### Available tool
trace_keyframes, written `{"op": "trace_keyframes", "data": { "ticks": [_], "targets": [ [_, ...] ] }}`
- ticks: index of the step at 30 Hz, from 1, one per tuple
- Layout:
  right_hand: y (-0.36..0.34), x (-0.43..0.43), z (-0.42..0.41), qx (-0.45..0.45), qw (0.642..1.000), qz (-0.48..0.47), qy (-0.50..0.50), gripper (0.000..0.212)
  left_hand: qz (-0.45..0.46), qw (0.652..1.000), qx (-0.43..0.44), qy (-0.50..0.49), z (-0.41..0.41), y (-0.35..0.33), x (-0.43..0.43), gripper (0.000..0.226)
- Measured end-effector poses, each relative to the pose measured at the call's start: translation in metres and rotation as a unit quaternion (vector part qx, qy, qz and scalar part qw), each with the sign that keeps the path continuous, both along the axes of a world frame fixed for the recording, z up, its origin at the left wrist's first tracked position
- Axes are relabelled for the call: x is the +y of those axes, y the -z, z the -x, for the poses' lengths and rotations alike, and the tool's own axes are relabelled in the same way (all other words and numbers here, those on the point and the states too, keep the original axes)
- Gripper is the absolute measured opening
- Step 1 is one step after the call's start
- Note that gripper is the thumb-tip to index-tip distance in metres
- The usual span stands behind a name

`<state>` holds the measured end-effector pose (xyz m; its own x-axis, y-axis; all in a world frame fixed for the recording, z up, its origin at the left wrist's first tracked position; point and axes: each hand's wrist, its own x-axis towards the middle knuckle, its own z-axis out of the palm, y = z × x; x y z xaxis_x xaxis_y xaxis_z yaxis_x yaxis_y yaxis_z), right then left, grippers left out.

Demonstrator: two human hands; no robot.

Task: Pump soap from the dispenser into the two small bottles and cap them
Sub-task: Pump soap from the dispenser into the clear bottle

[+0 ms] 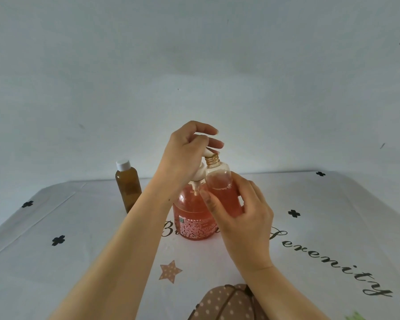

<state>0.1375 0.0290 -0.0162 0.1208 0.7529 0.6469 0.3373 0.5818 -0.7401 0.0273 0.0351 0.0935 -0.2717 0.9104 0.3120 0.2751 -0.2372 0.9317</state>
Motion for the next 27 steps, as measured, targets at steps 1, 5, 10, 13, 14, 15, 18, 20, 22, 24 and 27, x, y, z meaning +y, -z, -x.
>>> {"op": "trace_keyframes", "data": {
  "ticks": [1,5,10,13,14,15,18,20,22,24,27],
  "targets": [
    [0.0001,0.0,0.0001,0.0,1.0,-0.001,0.001,0.059,0.001,1.0,0.001,-0.001,0.0,-0.0001,-0.0001,0.027],
    [0.0,0.0,0.0003,-0.001,1.0,-0.005,0.003,0.06,0.001,1.0,-0.004,-0.002,0.0001,-0.0008,-0.0004,0.027],
    [-0.0002,0.0002,0.0006,0.001,1.0,-0.005,0.004,0.059,0.003,1.0,-0.024,0.008,0.0002,-0.0011,0.0003,0.028],
    [0.0004,0.0006,0.0007,0.0,1.0,-0.007,0.004,0.059,0.001,1.0,-0.024,0.007,0.0007,0.0003,0.0016,0.027],
    [0.0006,0.0007,0.0005,-0.002,1.0,-0.008,0.005,0.059,0.001,1.0,-0.027,0.007,0.0006,0.0009,0.002,0.027],
    [0.0005,0.0007,0.0005,-0.003,1.0,-0.007,0.004,0.06,0.001,0.999,-0.031,0.008,0.0005,0.0013,0.0025,0.028],
    [0.0,0.0004,0.0005,-0.005,1.0,-0.009,0.001,0.06,-0.002,0.999,-0.045,0.015,-0.0006,0.0015,0.0023,0.029],
    [-0.0005,0.0006,0.0004,-0.009,1.0,-0.013,0.003,0.058,-0.007,0.999,-0.05,0.017,-0.0014,0.0016,0.0021,0.03],
    [-0.0005,0.0011,0.0003,-0.012,1.0,-0.016,0.005,0.057,-0.013,0.999,-0.041,0.015,-0.0018,0.0022,0.0025,0.033],
    [0.0003,0.0012,0.0001,-0.009,1.0,-0.012,0.004,0.057,-0.015,0.999,-0.029,0.016,-0.0022,0.0027,0.0031,0.035],
    [0.0008,0.0,-0.0009,-0.006,1.0,-0.003,0.004,0.057,-0.018,1.0,-0.007,0.02,-0.0029,0.0044,0.0023,0.035]
  ]
}}
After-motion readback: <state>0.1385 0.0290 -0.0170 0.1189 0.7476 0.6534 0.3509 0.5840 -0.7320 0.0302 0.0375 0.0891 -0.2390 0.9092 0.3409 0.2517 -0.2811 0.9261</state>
